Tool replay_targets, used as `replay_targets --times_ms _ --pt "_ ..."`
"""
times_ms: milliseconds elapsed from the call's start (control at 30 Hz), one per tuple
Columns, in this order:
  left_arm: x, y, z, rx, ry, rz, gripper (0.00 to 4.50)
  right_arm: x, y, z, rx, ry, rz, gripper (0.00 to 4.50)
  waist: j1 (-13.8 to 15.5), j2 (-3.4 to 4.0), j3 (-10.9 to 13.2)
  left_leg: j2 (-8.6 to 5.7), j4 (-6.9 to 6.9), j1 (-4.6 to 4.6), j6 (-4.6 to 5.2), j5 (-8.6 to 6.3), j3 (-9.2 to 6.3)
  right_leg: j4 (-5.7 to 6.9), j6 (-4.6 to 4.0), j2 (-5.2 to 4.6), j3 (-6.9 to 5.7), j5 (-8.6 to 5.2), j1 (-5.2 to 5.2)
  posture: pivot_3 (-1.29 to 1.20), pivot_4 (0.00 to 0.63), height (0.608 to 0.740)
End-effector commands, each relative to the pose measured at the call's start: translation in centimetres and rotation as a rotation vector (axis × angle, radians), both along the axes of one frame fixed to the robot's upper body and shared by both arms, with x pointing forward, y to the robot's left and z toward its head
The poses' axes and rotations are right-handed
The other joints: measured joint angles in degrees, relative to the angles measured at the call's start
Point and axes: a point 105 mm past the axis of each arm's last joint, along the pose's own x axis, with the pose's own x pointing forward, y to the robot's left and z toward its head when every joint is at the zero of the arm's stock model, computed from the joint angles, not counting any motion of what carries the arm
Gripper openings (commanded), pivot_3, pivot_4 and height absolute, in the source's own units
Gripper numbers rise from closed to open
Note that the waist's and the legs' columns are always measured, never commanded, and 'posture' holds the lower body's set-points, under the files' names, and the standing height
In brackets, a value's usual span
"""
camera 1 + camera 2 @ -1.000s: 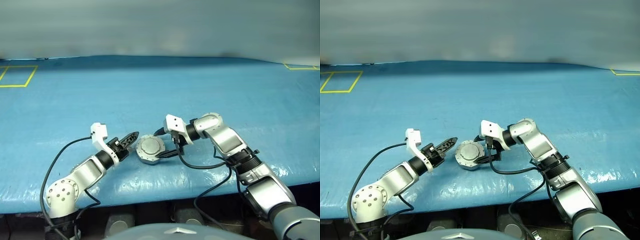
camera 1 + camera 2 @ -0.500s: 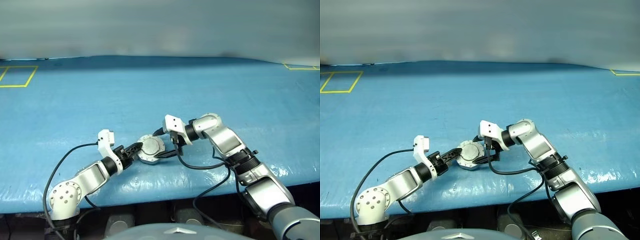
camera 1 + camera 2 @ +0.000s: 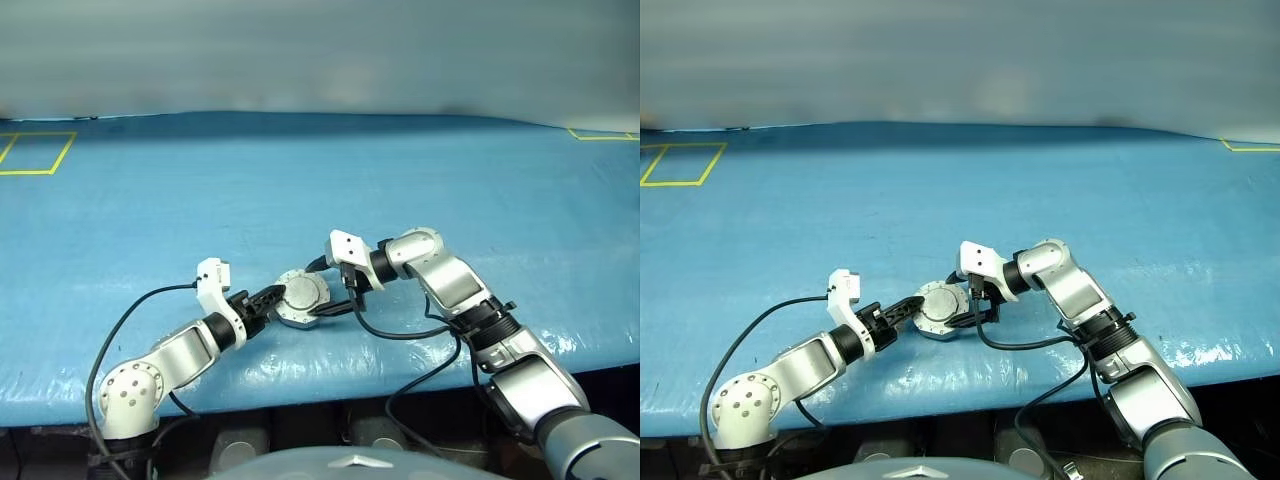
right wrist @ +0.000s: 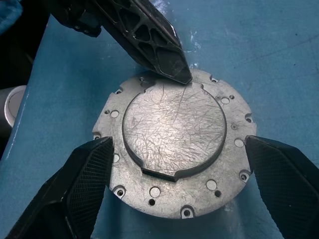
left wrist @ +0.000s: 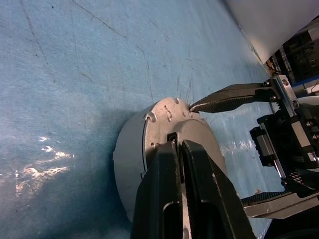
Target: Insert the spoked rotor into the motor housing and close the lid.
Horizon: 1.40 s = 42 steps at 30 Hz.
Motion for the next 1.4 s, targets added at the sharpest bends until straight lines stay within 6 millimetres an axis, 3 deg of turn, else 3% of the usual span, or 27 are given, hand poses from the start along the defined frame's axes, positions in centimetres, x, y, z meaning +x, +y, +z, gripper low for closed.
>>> replay_targets --times_ms 33,467,667,900,1167,1400 --pt "-0.9 -0.1 -1.8 0.071 0.056 -0.039 0.19 -0.5 -0.5 0.3 0.006 0.015 0.001 4.5 0.0 0.0 0.0 0.0 0.0 0.0 0.0 0.0 0.0 -0.01 0.0 0.0 0.0 0.0 0.0 0.0 0.15 0.74" --pt "-0.5 -0.6 -1.2 0.083 0.003 -0.088 0.19 -0.8 -2.4 4.7 0.148 -0.033 -0.132 4.5 0.5 0.0 0.0 -0.01 -0.04 -0.07 -0.01 -0.05 -0.01 -0.1 0.0 -0.03 0.0 -0.06 -0.05 0.0 0.15 0.74" --pt "-0.3 -0.8 -0.6 0.072 -0.027 -0.103 0.19 -0.7 -3.8 7.4 0.359 0.005 -0.374 4.5 0.8 -0.03 0.0 -0.02 -0.06 -0.17 0.01 -0.08 -0.06 -0.15 0.03 -0.04 -0.04 -0.08 -0.08 0.0 0.15 0.74" --pt "-0.3 -0.7 -0.4 0.073 -0.036 -0.106 0.19 -2.0 -4.1 4.5 0.545 0.388 -0.795 4.5 0.7 -0.02 0.0 0.04 -0.12 -0.24 -0.02 -0.11 -0.07 -0.15 0.05 -0.06 -0.01 -0.1 -0.16 0.0 0.15 0.74" --pt "-0.4 -0.9 -0.3 0.069 -0.045 -0.131 0.19 -2.6 -3.1 2.1 0.685 0.696 -1.028 4.5 0.6 0.09 0.0 -0.01 0.01 -0.87 0.02 -0.08 -0.18 -0.02 0.1 -0.1 -0.1 -0.07 -0.74 0.0 0.15 0.74" --pt "-0.4 -0.7 -0.3 0.076 -0.047 -0.131 0.19 -3.4 -2.7 0.1 0.69 0.859 -1.11 4.5 0.3 0.12 0.0 -0.1 0.04 -0.94 0.05 -0.09 -0.23 -0.03 0.19 -0.08 -0.14 -0.11 -0.76 0.0 0.15 0.74"
